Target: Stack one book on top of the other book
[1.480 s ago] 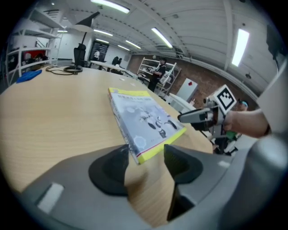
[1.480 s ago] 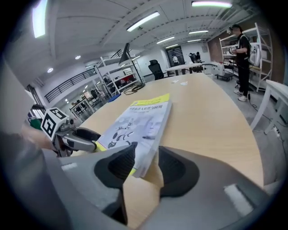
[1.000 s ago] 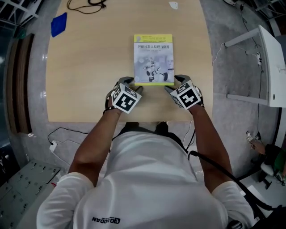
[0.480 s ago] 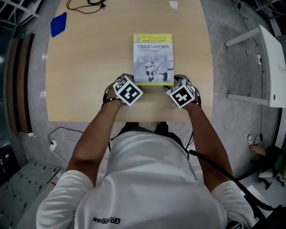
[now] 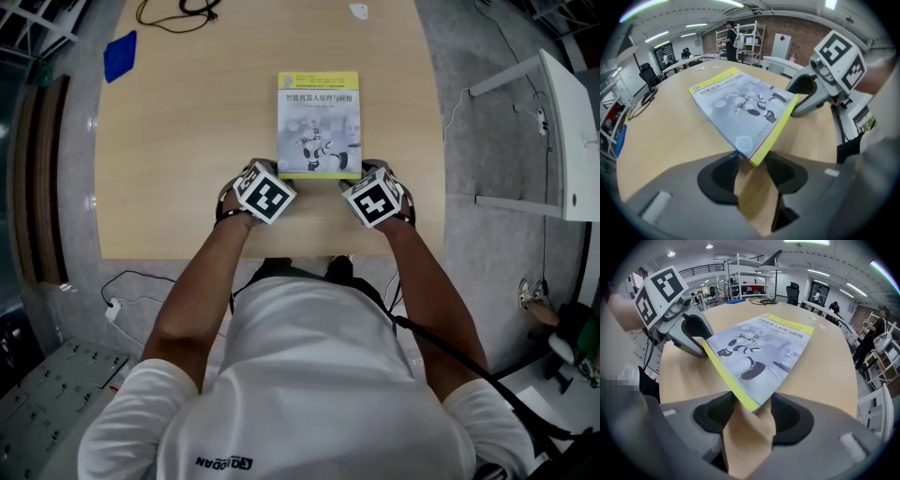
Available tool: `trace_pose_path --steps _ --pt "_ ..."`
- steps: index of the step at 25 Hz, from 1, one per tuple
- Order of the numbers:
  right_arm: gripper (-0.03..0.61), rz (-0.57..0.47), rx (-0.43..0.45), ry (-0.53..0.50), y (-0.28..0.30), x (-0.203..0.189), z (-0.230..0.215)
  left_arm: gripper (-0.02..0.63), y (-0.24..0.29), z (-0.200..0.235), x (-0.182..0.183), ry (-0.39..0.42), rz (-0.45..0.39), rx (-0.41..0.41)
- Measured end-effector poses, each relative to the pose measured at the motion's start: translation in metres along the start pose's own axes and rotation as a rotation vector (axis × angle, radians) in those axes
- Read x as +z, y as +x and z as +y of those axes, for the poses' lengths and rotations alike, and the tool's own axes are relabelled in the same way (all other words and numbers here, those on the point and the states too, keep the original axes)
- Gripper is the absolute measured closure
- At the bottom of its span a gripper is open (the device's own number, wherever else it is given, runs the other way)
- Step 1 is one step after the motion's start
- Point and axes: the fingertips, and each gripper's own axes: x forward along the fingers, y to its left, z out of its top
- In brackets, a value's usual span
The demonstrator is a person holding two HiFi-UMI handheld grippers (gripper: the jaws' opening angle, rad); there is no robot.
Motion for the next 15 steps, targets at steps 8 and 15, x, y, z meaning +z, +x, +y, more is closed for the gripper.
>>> trace_pose_path --steps 8,15 --pt "0.335 -0.024 0.029 0.049 0.007 -0.007 -0.002 0.420 0.006 0.001 0.000 -0.004 -0.023 0.040" --pt "0.328 -0.067 0.041 0.050 0.011 -0.010 -0.007 0.417 0.003 0.005 -0.002 -0.003 -0.068 0.002"
